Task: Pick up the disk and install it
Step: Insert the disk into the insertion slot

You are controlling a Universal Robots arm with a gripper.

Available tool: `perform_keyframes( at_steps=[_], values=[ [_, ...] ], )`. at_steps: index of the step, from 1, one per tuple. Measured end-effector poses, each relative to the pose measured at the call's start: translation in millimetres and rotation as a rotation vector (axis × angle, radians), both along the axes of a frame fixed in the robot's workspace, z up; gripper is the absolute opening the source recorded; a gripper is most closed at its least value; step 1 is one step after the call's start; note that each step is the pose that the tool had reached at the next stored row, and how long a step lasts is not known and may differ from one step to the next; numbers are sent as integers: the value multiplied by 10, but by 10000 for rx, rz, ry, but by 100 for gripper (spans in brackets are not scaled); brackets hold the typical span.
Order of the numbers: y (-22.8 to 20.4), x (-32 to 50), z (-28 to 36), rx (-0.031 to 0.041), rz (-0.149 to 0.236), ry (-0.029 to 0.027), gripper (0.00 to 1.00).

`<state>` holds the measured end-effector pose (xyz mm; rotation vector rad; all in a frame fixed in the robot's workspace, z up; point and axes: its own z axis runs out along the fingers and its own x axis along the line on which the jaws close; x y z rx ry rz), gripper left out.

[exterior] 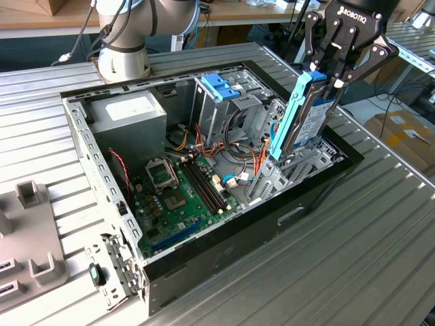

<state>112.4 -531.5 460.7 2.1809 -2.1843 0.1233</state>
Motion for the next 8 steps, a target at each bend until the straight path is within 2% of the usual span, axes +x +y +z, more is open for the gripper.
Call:
perform_keyframes(
  at_steps=[8],
  values=[
    [0,0,0,0,88,-1,35]
  ],
)
